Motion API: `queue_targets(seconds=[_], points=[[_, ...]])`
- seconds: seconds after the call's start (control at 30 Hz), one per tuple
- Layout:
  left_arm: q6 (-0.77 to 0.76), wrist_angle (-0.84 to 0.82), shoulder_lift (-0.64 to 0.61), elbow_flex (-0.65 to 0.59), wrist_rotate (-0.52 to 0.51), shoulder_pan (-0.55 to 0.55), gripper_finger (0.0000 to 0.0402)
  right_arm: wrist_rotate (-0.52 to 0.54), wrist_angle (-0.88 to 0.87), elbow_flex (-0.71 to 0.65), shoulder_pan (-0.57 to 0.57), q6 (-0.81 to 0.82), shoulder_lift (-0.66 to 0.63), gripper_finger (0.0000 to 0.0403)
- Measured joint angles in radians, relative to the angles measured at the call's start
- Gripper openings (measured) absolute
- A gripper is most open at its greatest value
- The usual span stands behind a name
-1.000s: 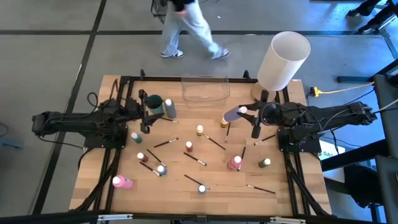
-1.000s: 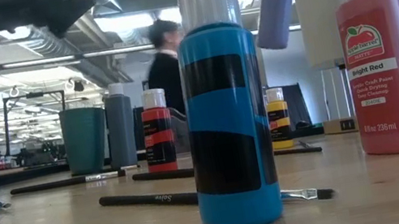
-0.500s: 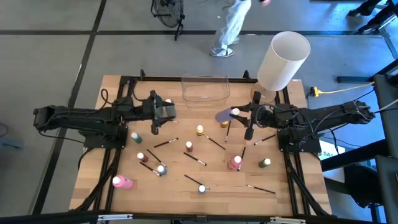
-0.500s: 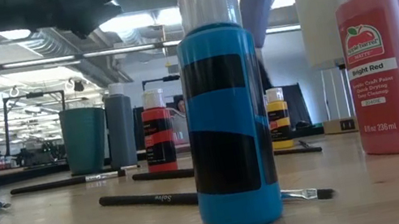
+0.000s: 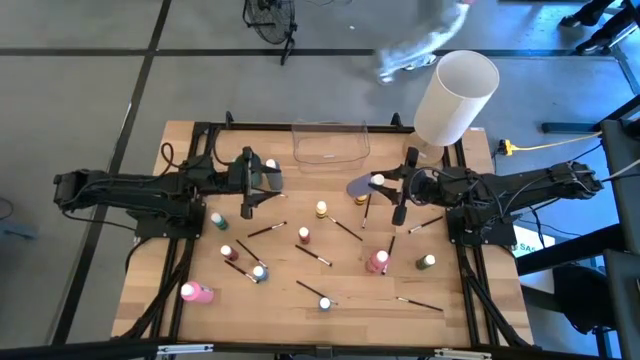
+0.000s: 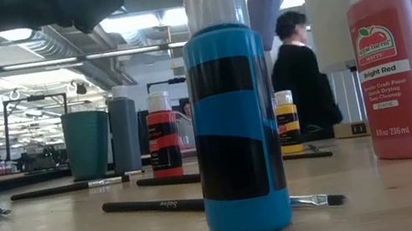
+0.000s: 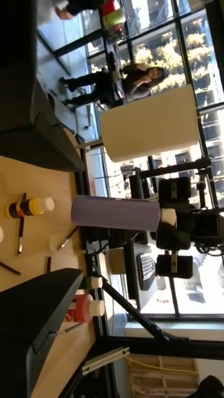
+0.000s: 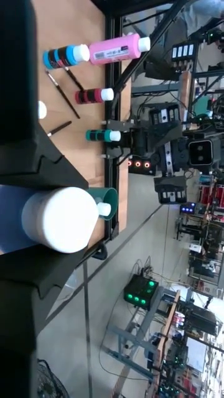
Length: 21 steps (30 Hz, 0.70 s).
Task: Pick & Place Paint Supplies
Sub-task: Put the violet bottle into the transparent bin
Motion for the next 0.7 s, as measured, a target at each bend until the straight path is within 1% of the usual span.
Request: queue_targets(seconds=[0.27, 0.47, 0.6, 0.7], points=[[0.075, 0.007, 0.0, 0.0, 0.005, 0.0, 0.0297, 0.0, 0.05, 0.0, 0.0, -0.014, 0.038, 0.0117], [0.032, 0.115, 0.004, 0.0, 0.008, 0.0, 0.0303, 0.0, 0.162, 0.0, 0.0, -0.084, 0.097, 0.0117], [0.008, 0.185, 0.03, 0.0, 0.077, 0.0, 0.0303, 0.0, 0.239, 0.0, 0.0, -0.137, 0.13, 0.0117], [0.026, 0.206, 0.061, 0.019, 0.081, 0.0, 0.0303, -0.001, 0.259, 0.017, -0.005, -0.149, 0.143, 0.0117]])
